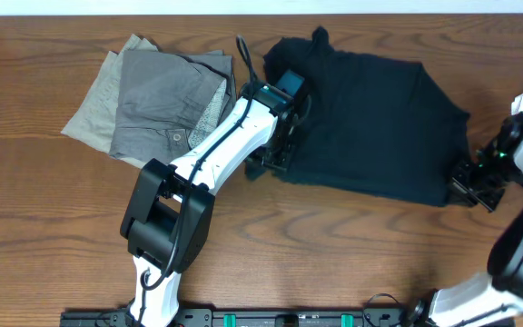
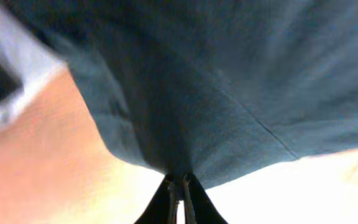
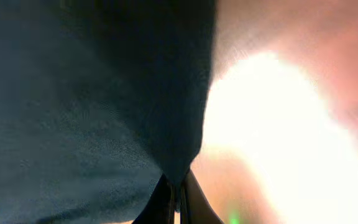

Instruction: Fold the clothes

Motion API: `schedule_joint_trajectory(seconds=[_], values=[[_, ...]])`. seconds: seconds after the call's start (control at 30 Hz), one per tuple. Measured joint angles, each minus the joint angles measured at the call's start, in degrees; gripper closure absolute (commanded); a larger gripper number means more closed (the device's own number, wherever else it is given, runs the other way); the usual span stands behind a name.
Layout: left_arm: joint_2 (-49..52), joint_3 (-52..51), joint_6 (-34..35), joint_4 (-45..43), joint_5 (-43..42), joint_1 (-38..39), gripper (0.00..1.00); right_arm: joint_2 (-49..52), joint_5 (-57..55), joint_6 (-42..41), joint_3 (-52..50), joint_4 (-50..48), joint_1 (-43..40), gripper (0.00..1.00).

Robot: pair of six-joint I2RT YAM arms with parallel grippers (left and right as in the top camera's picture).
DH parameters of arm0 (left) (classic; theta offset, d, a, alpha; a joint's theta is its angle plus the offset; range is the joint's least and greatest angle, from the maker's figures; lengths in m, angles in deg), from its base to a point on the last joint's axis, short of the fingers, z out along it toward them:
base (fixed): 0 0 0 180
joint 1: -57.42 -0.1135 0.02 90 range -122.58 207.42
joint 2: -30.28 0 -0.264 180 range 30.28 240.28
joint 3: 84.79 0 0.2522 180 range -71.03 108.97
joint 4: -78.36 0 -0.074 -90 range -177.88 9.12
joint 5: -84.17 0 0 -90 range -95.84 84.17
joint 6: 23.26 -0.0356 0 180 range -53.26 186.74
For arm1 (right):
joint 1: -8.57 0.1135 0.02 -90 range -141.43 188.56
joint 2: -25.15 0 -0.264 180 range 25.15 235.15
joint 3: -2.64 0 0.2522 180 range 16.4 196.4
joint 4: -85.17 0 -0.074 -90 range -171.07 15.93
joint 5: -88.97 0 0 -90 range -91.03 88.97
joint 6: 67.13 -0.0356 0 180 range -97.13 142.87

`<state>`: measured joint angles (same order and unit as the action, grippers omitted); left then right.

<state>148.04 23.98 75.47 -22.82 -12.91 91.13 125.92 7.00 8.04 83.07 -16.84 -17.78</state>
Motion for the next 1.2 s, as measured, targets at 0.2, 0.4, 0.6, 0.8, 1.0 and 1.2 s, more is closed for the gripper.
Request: schedule_joint_trajectory(seconds=[0.2, 0.4, 0.6, 0.8, 1.0, 1.2], values=[[-1.7, 0.0, -1.2, 5.4, -0.1, 0.1, 0.94, -15.0, -2.9, 0.0, 0.5, 3.9, 0.0, 0.99], [-8.0, 0.0, -5.8, 0.8, -0.2, 0.1, 0.94, -17.1, -4.7, -1.2, 0.7, -1.5, 1.2, 0.99], [-7.2, 0.0, -11.0, -2.9, 0.0, 0.1, 0.93, -12.4, -4.7, -3.2, 0.7, -10.1, 3.1, 0.99], [-2.6, 0.0, -15.5, -7.9, 0.0, 0.1, 0.94, -5.4, -4.2, -4.5, 0.7, -16.0, 4.5, 0.99], [0.7, 0.0, -20.0, -15.6, 0.8, 0.1, 0.53, 0.8, -4.0, -5.5, 0.7, -20.3, 5.3, 0.99], [0.7, 0.0, -18.8, -12.8, 1.2, 0.1, 0.52, 3.0, -3.7, -5.6, 0.7, -21.5, 5.6, 0.99]])
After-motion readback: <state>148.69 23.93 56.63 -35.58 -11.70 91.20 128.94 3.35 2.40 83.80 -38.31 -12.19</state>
